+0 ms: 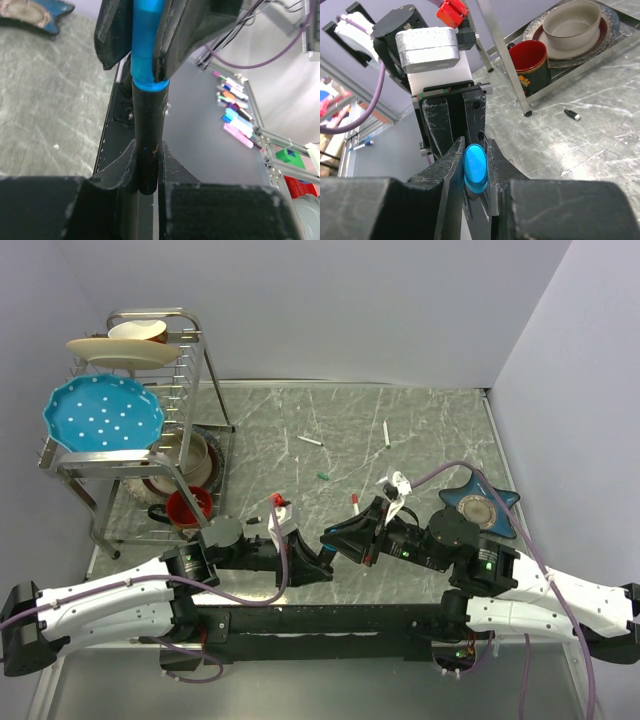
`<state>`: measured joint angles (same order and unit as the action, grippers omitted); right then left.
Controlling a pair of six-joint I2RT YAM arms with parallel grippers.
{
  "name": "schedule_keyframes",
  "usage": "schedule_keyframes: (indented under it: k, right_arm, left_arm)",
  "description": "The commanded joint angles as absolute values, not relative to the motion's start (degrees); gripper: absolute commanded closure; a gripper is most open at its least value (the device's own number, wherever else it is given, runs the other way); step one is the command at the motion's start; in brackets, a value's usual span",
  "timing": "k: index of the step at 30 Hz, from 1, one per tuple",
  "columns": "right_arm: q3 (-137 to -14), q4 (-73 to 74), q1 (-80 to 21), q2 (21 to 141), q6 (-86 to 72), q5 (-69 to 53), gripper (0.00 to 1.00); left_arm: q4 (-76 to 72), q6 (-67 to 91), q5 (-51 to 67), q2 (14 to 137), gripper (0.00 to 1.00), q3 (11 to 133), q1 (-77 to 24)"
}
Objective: Insert the pens into the pen caps
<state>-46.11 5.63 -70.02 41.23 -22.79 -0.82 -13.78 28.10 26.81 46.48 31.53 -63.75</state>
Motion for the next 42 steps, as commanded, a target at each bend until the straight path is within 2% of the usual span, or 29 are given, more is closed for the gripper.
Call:
schedule_keyframes:
  k: [1, 7, 16, 30, 37, 42]
  right_arm:
    - [-42.28, 7.64, -70.93, 42.89, -24.96, -6.77, 1.00]
    - [-37.71, 4.66, -71.01, 41.92, -26.98, -11.16, 1.00]
    - [-32.26, 9.05, -71.02, 40.17, -26.19, -17.57, 1.00]
    - [-30.94, 16.26, -71.02, 41.05, -26.10, -29.35, 1.00]
    - [-27.25, 12.58, -71.02, 39.82, -29.61, -35.32, 1.00]
    - [-23.90, 2.11, -71.36, 40.86, -36.73, -37.88, 1.00]
  left_arm:
    - [-18.11, 27.60, 19.60, 48.86, 0.99, 38.05, -62.76]
    - [-20.91, 28.65, 22.32, 51.85, 0.99, 40.16, -59.69]
    - [-24.43, 31.20, 27.68, 53.34, 0.99, 41.39, -54.41]
    - [-20.21, 30.14, 28.21, 55.90, 0.99, 47.55, -51.42]
    - [-21.53, 30.32, 28.83, 56.78, 0.99, 47.20, -49.05]
    - [-22.94, 31.11, 29.61, 58.00, 0.99, 47.37, -46.15]
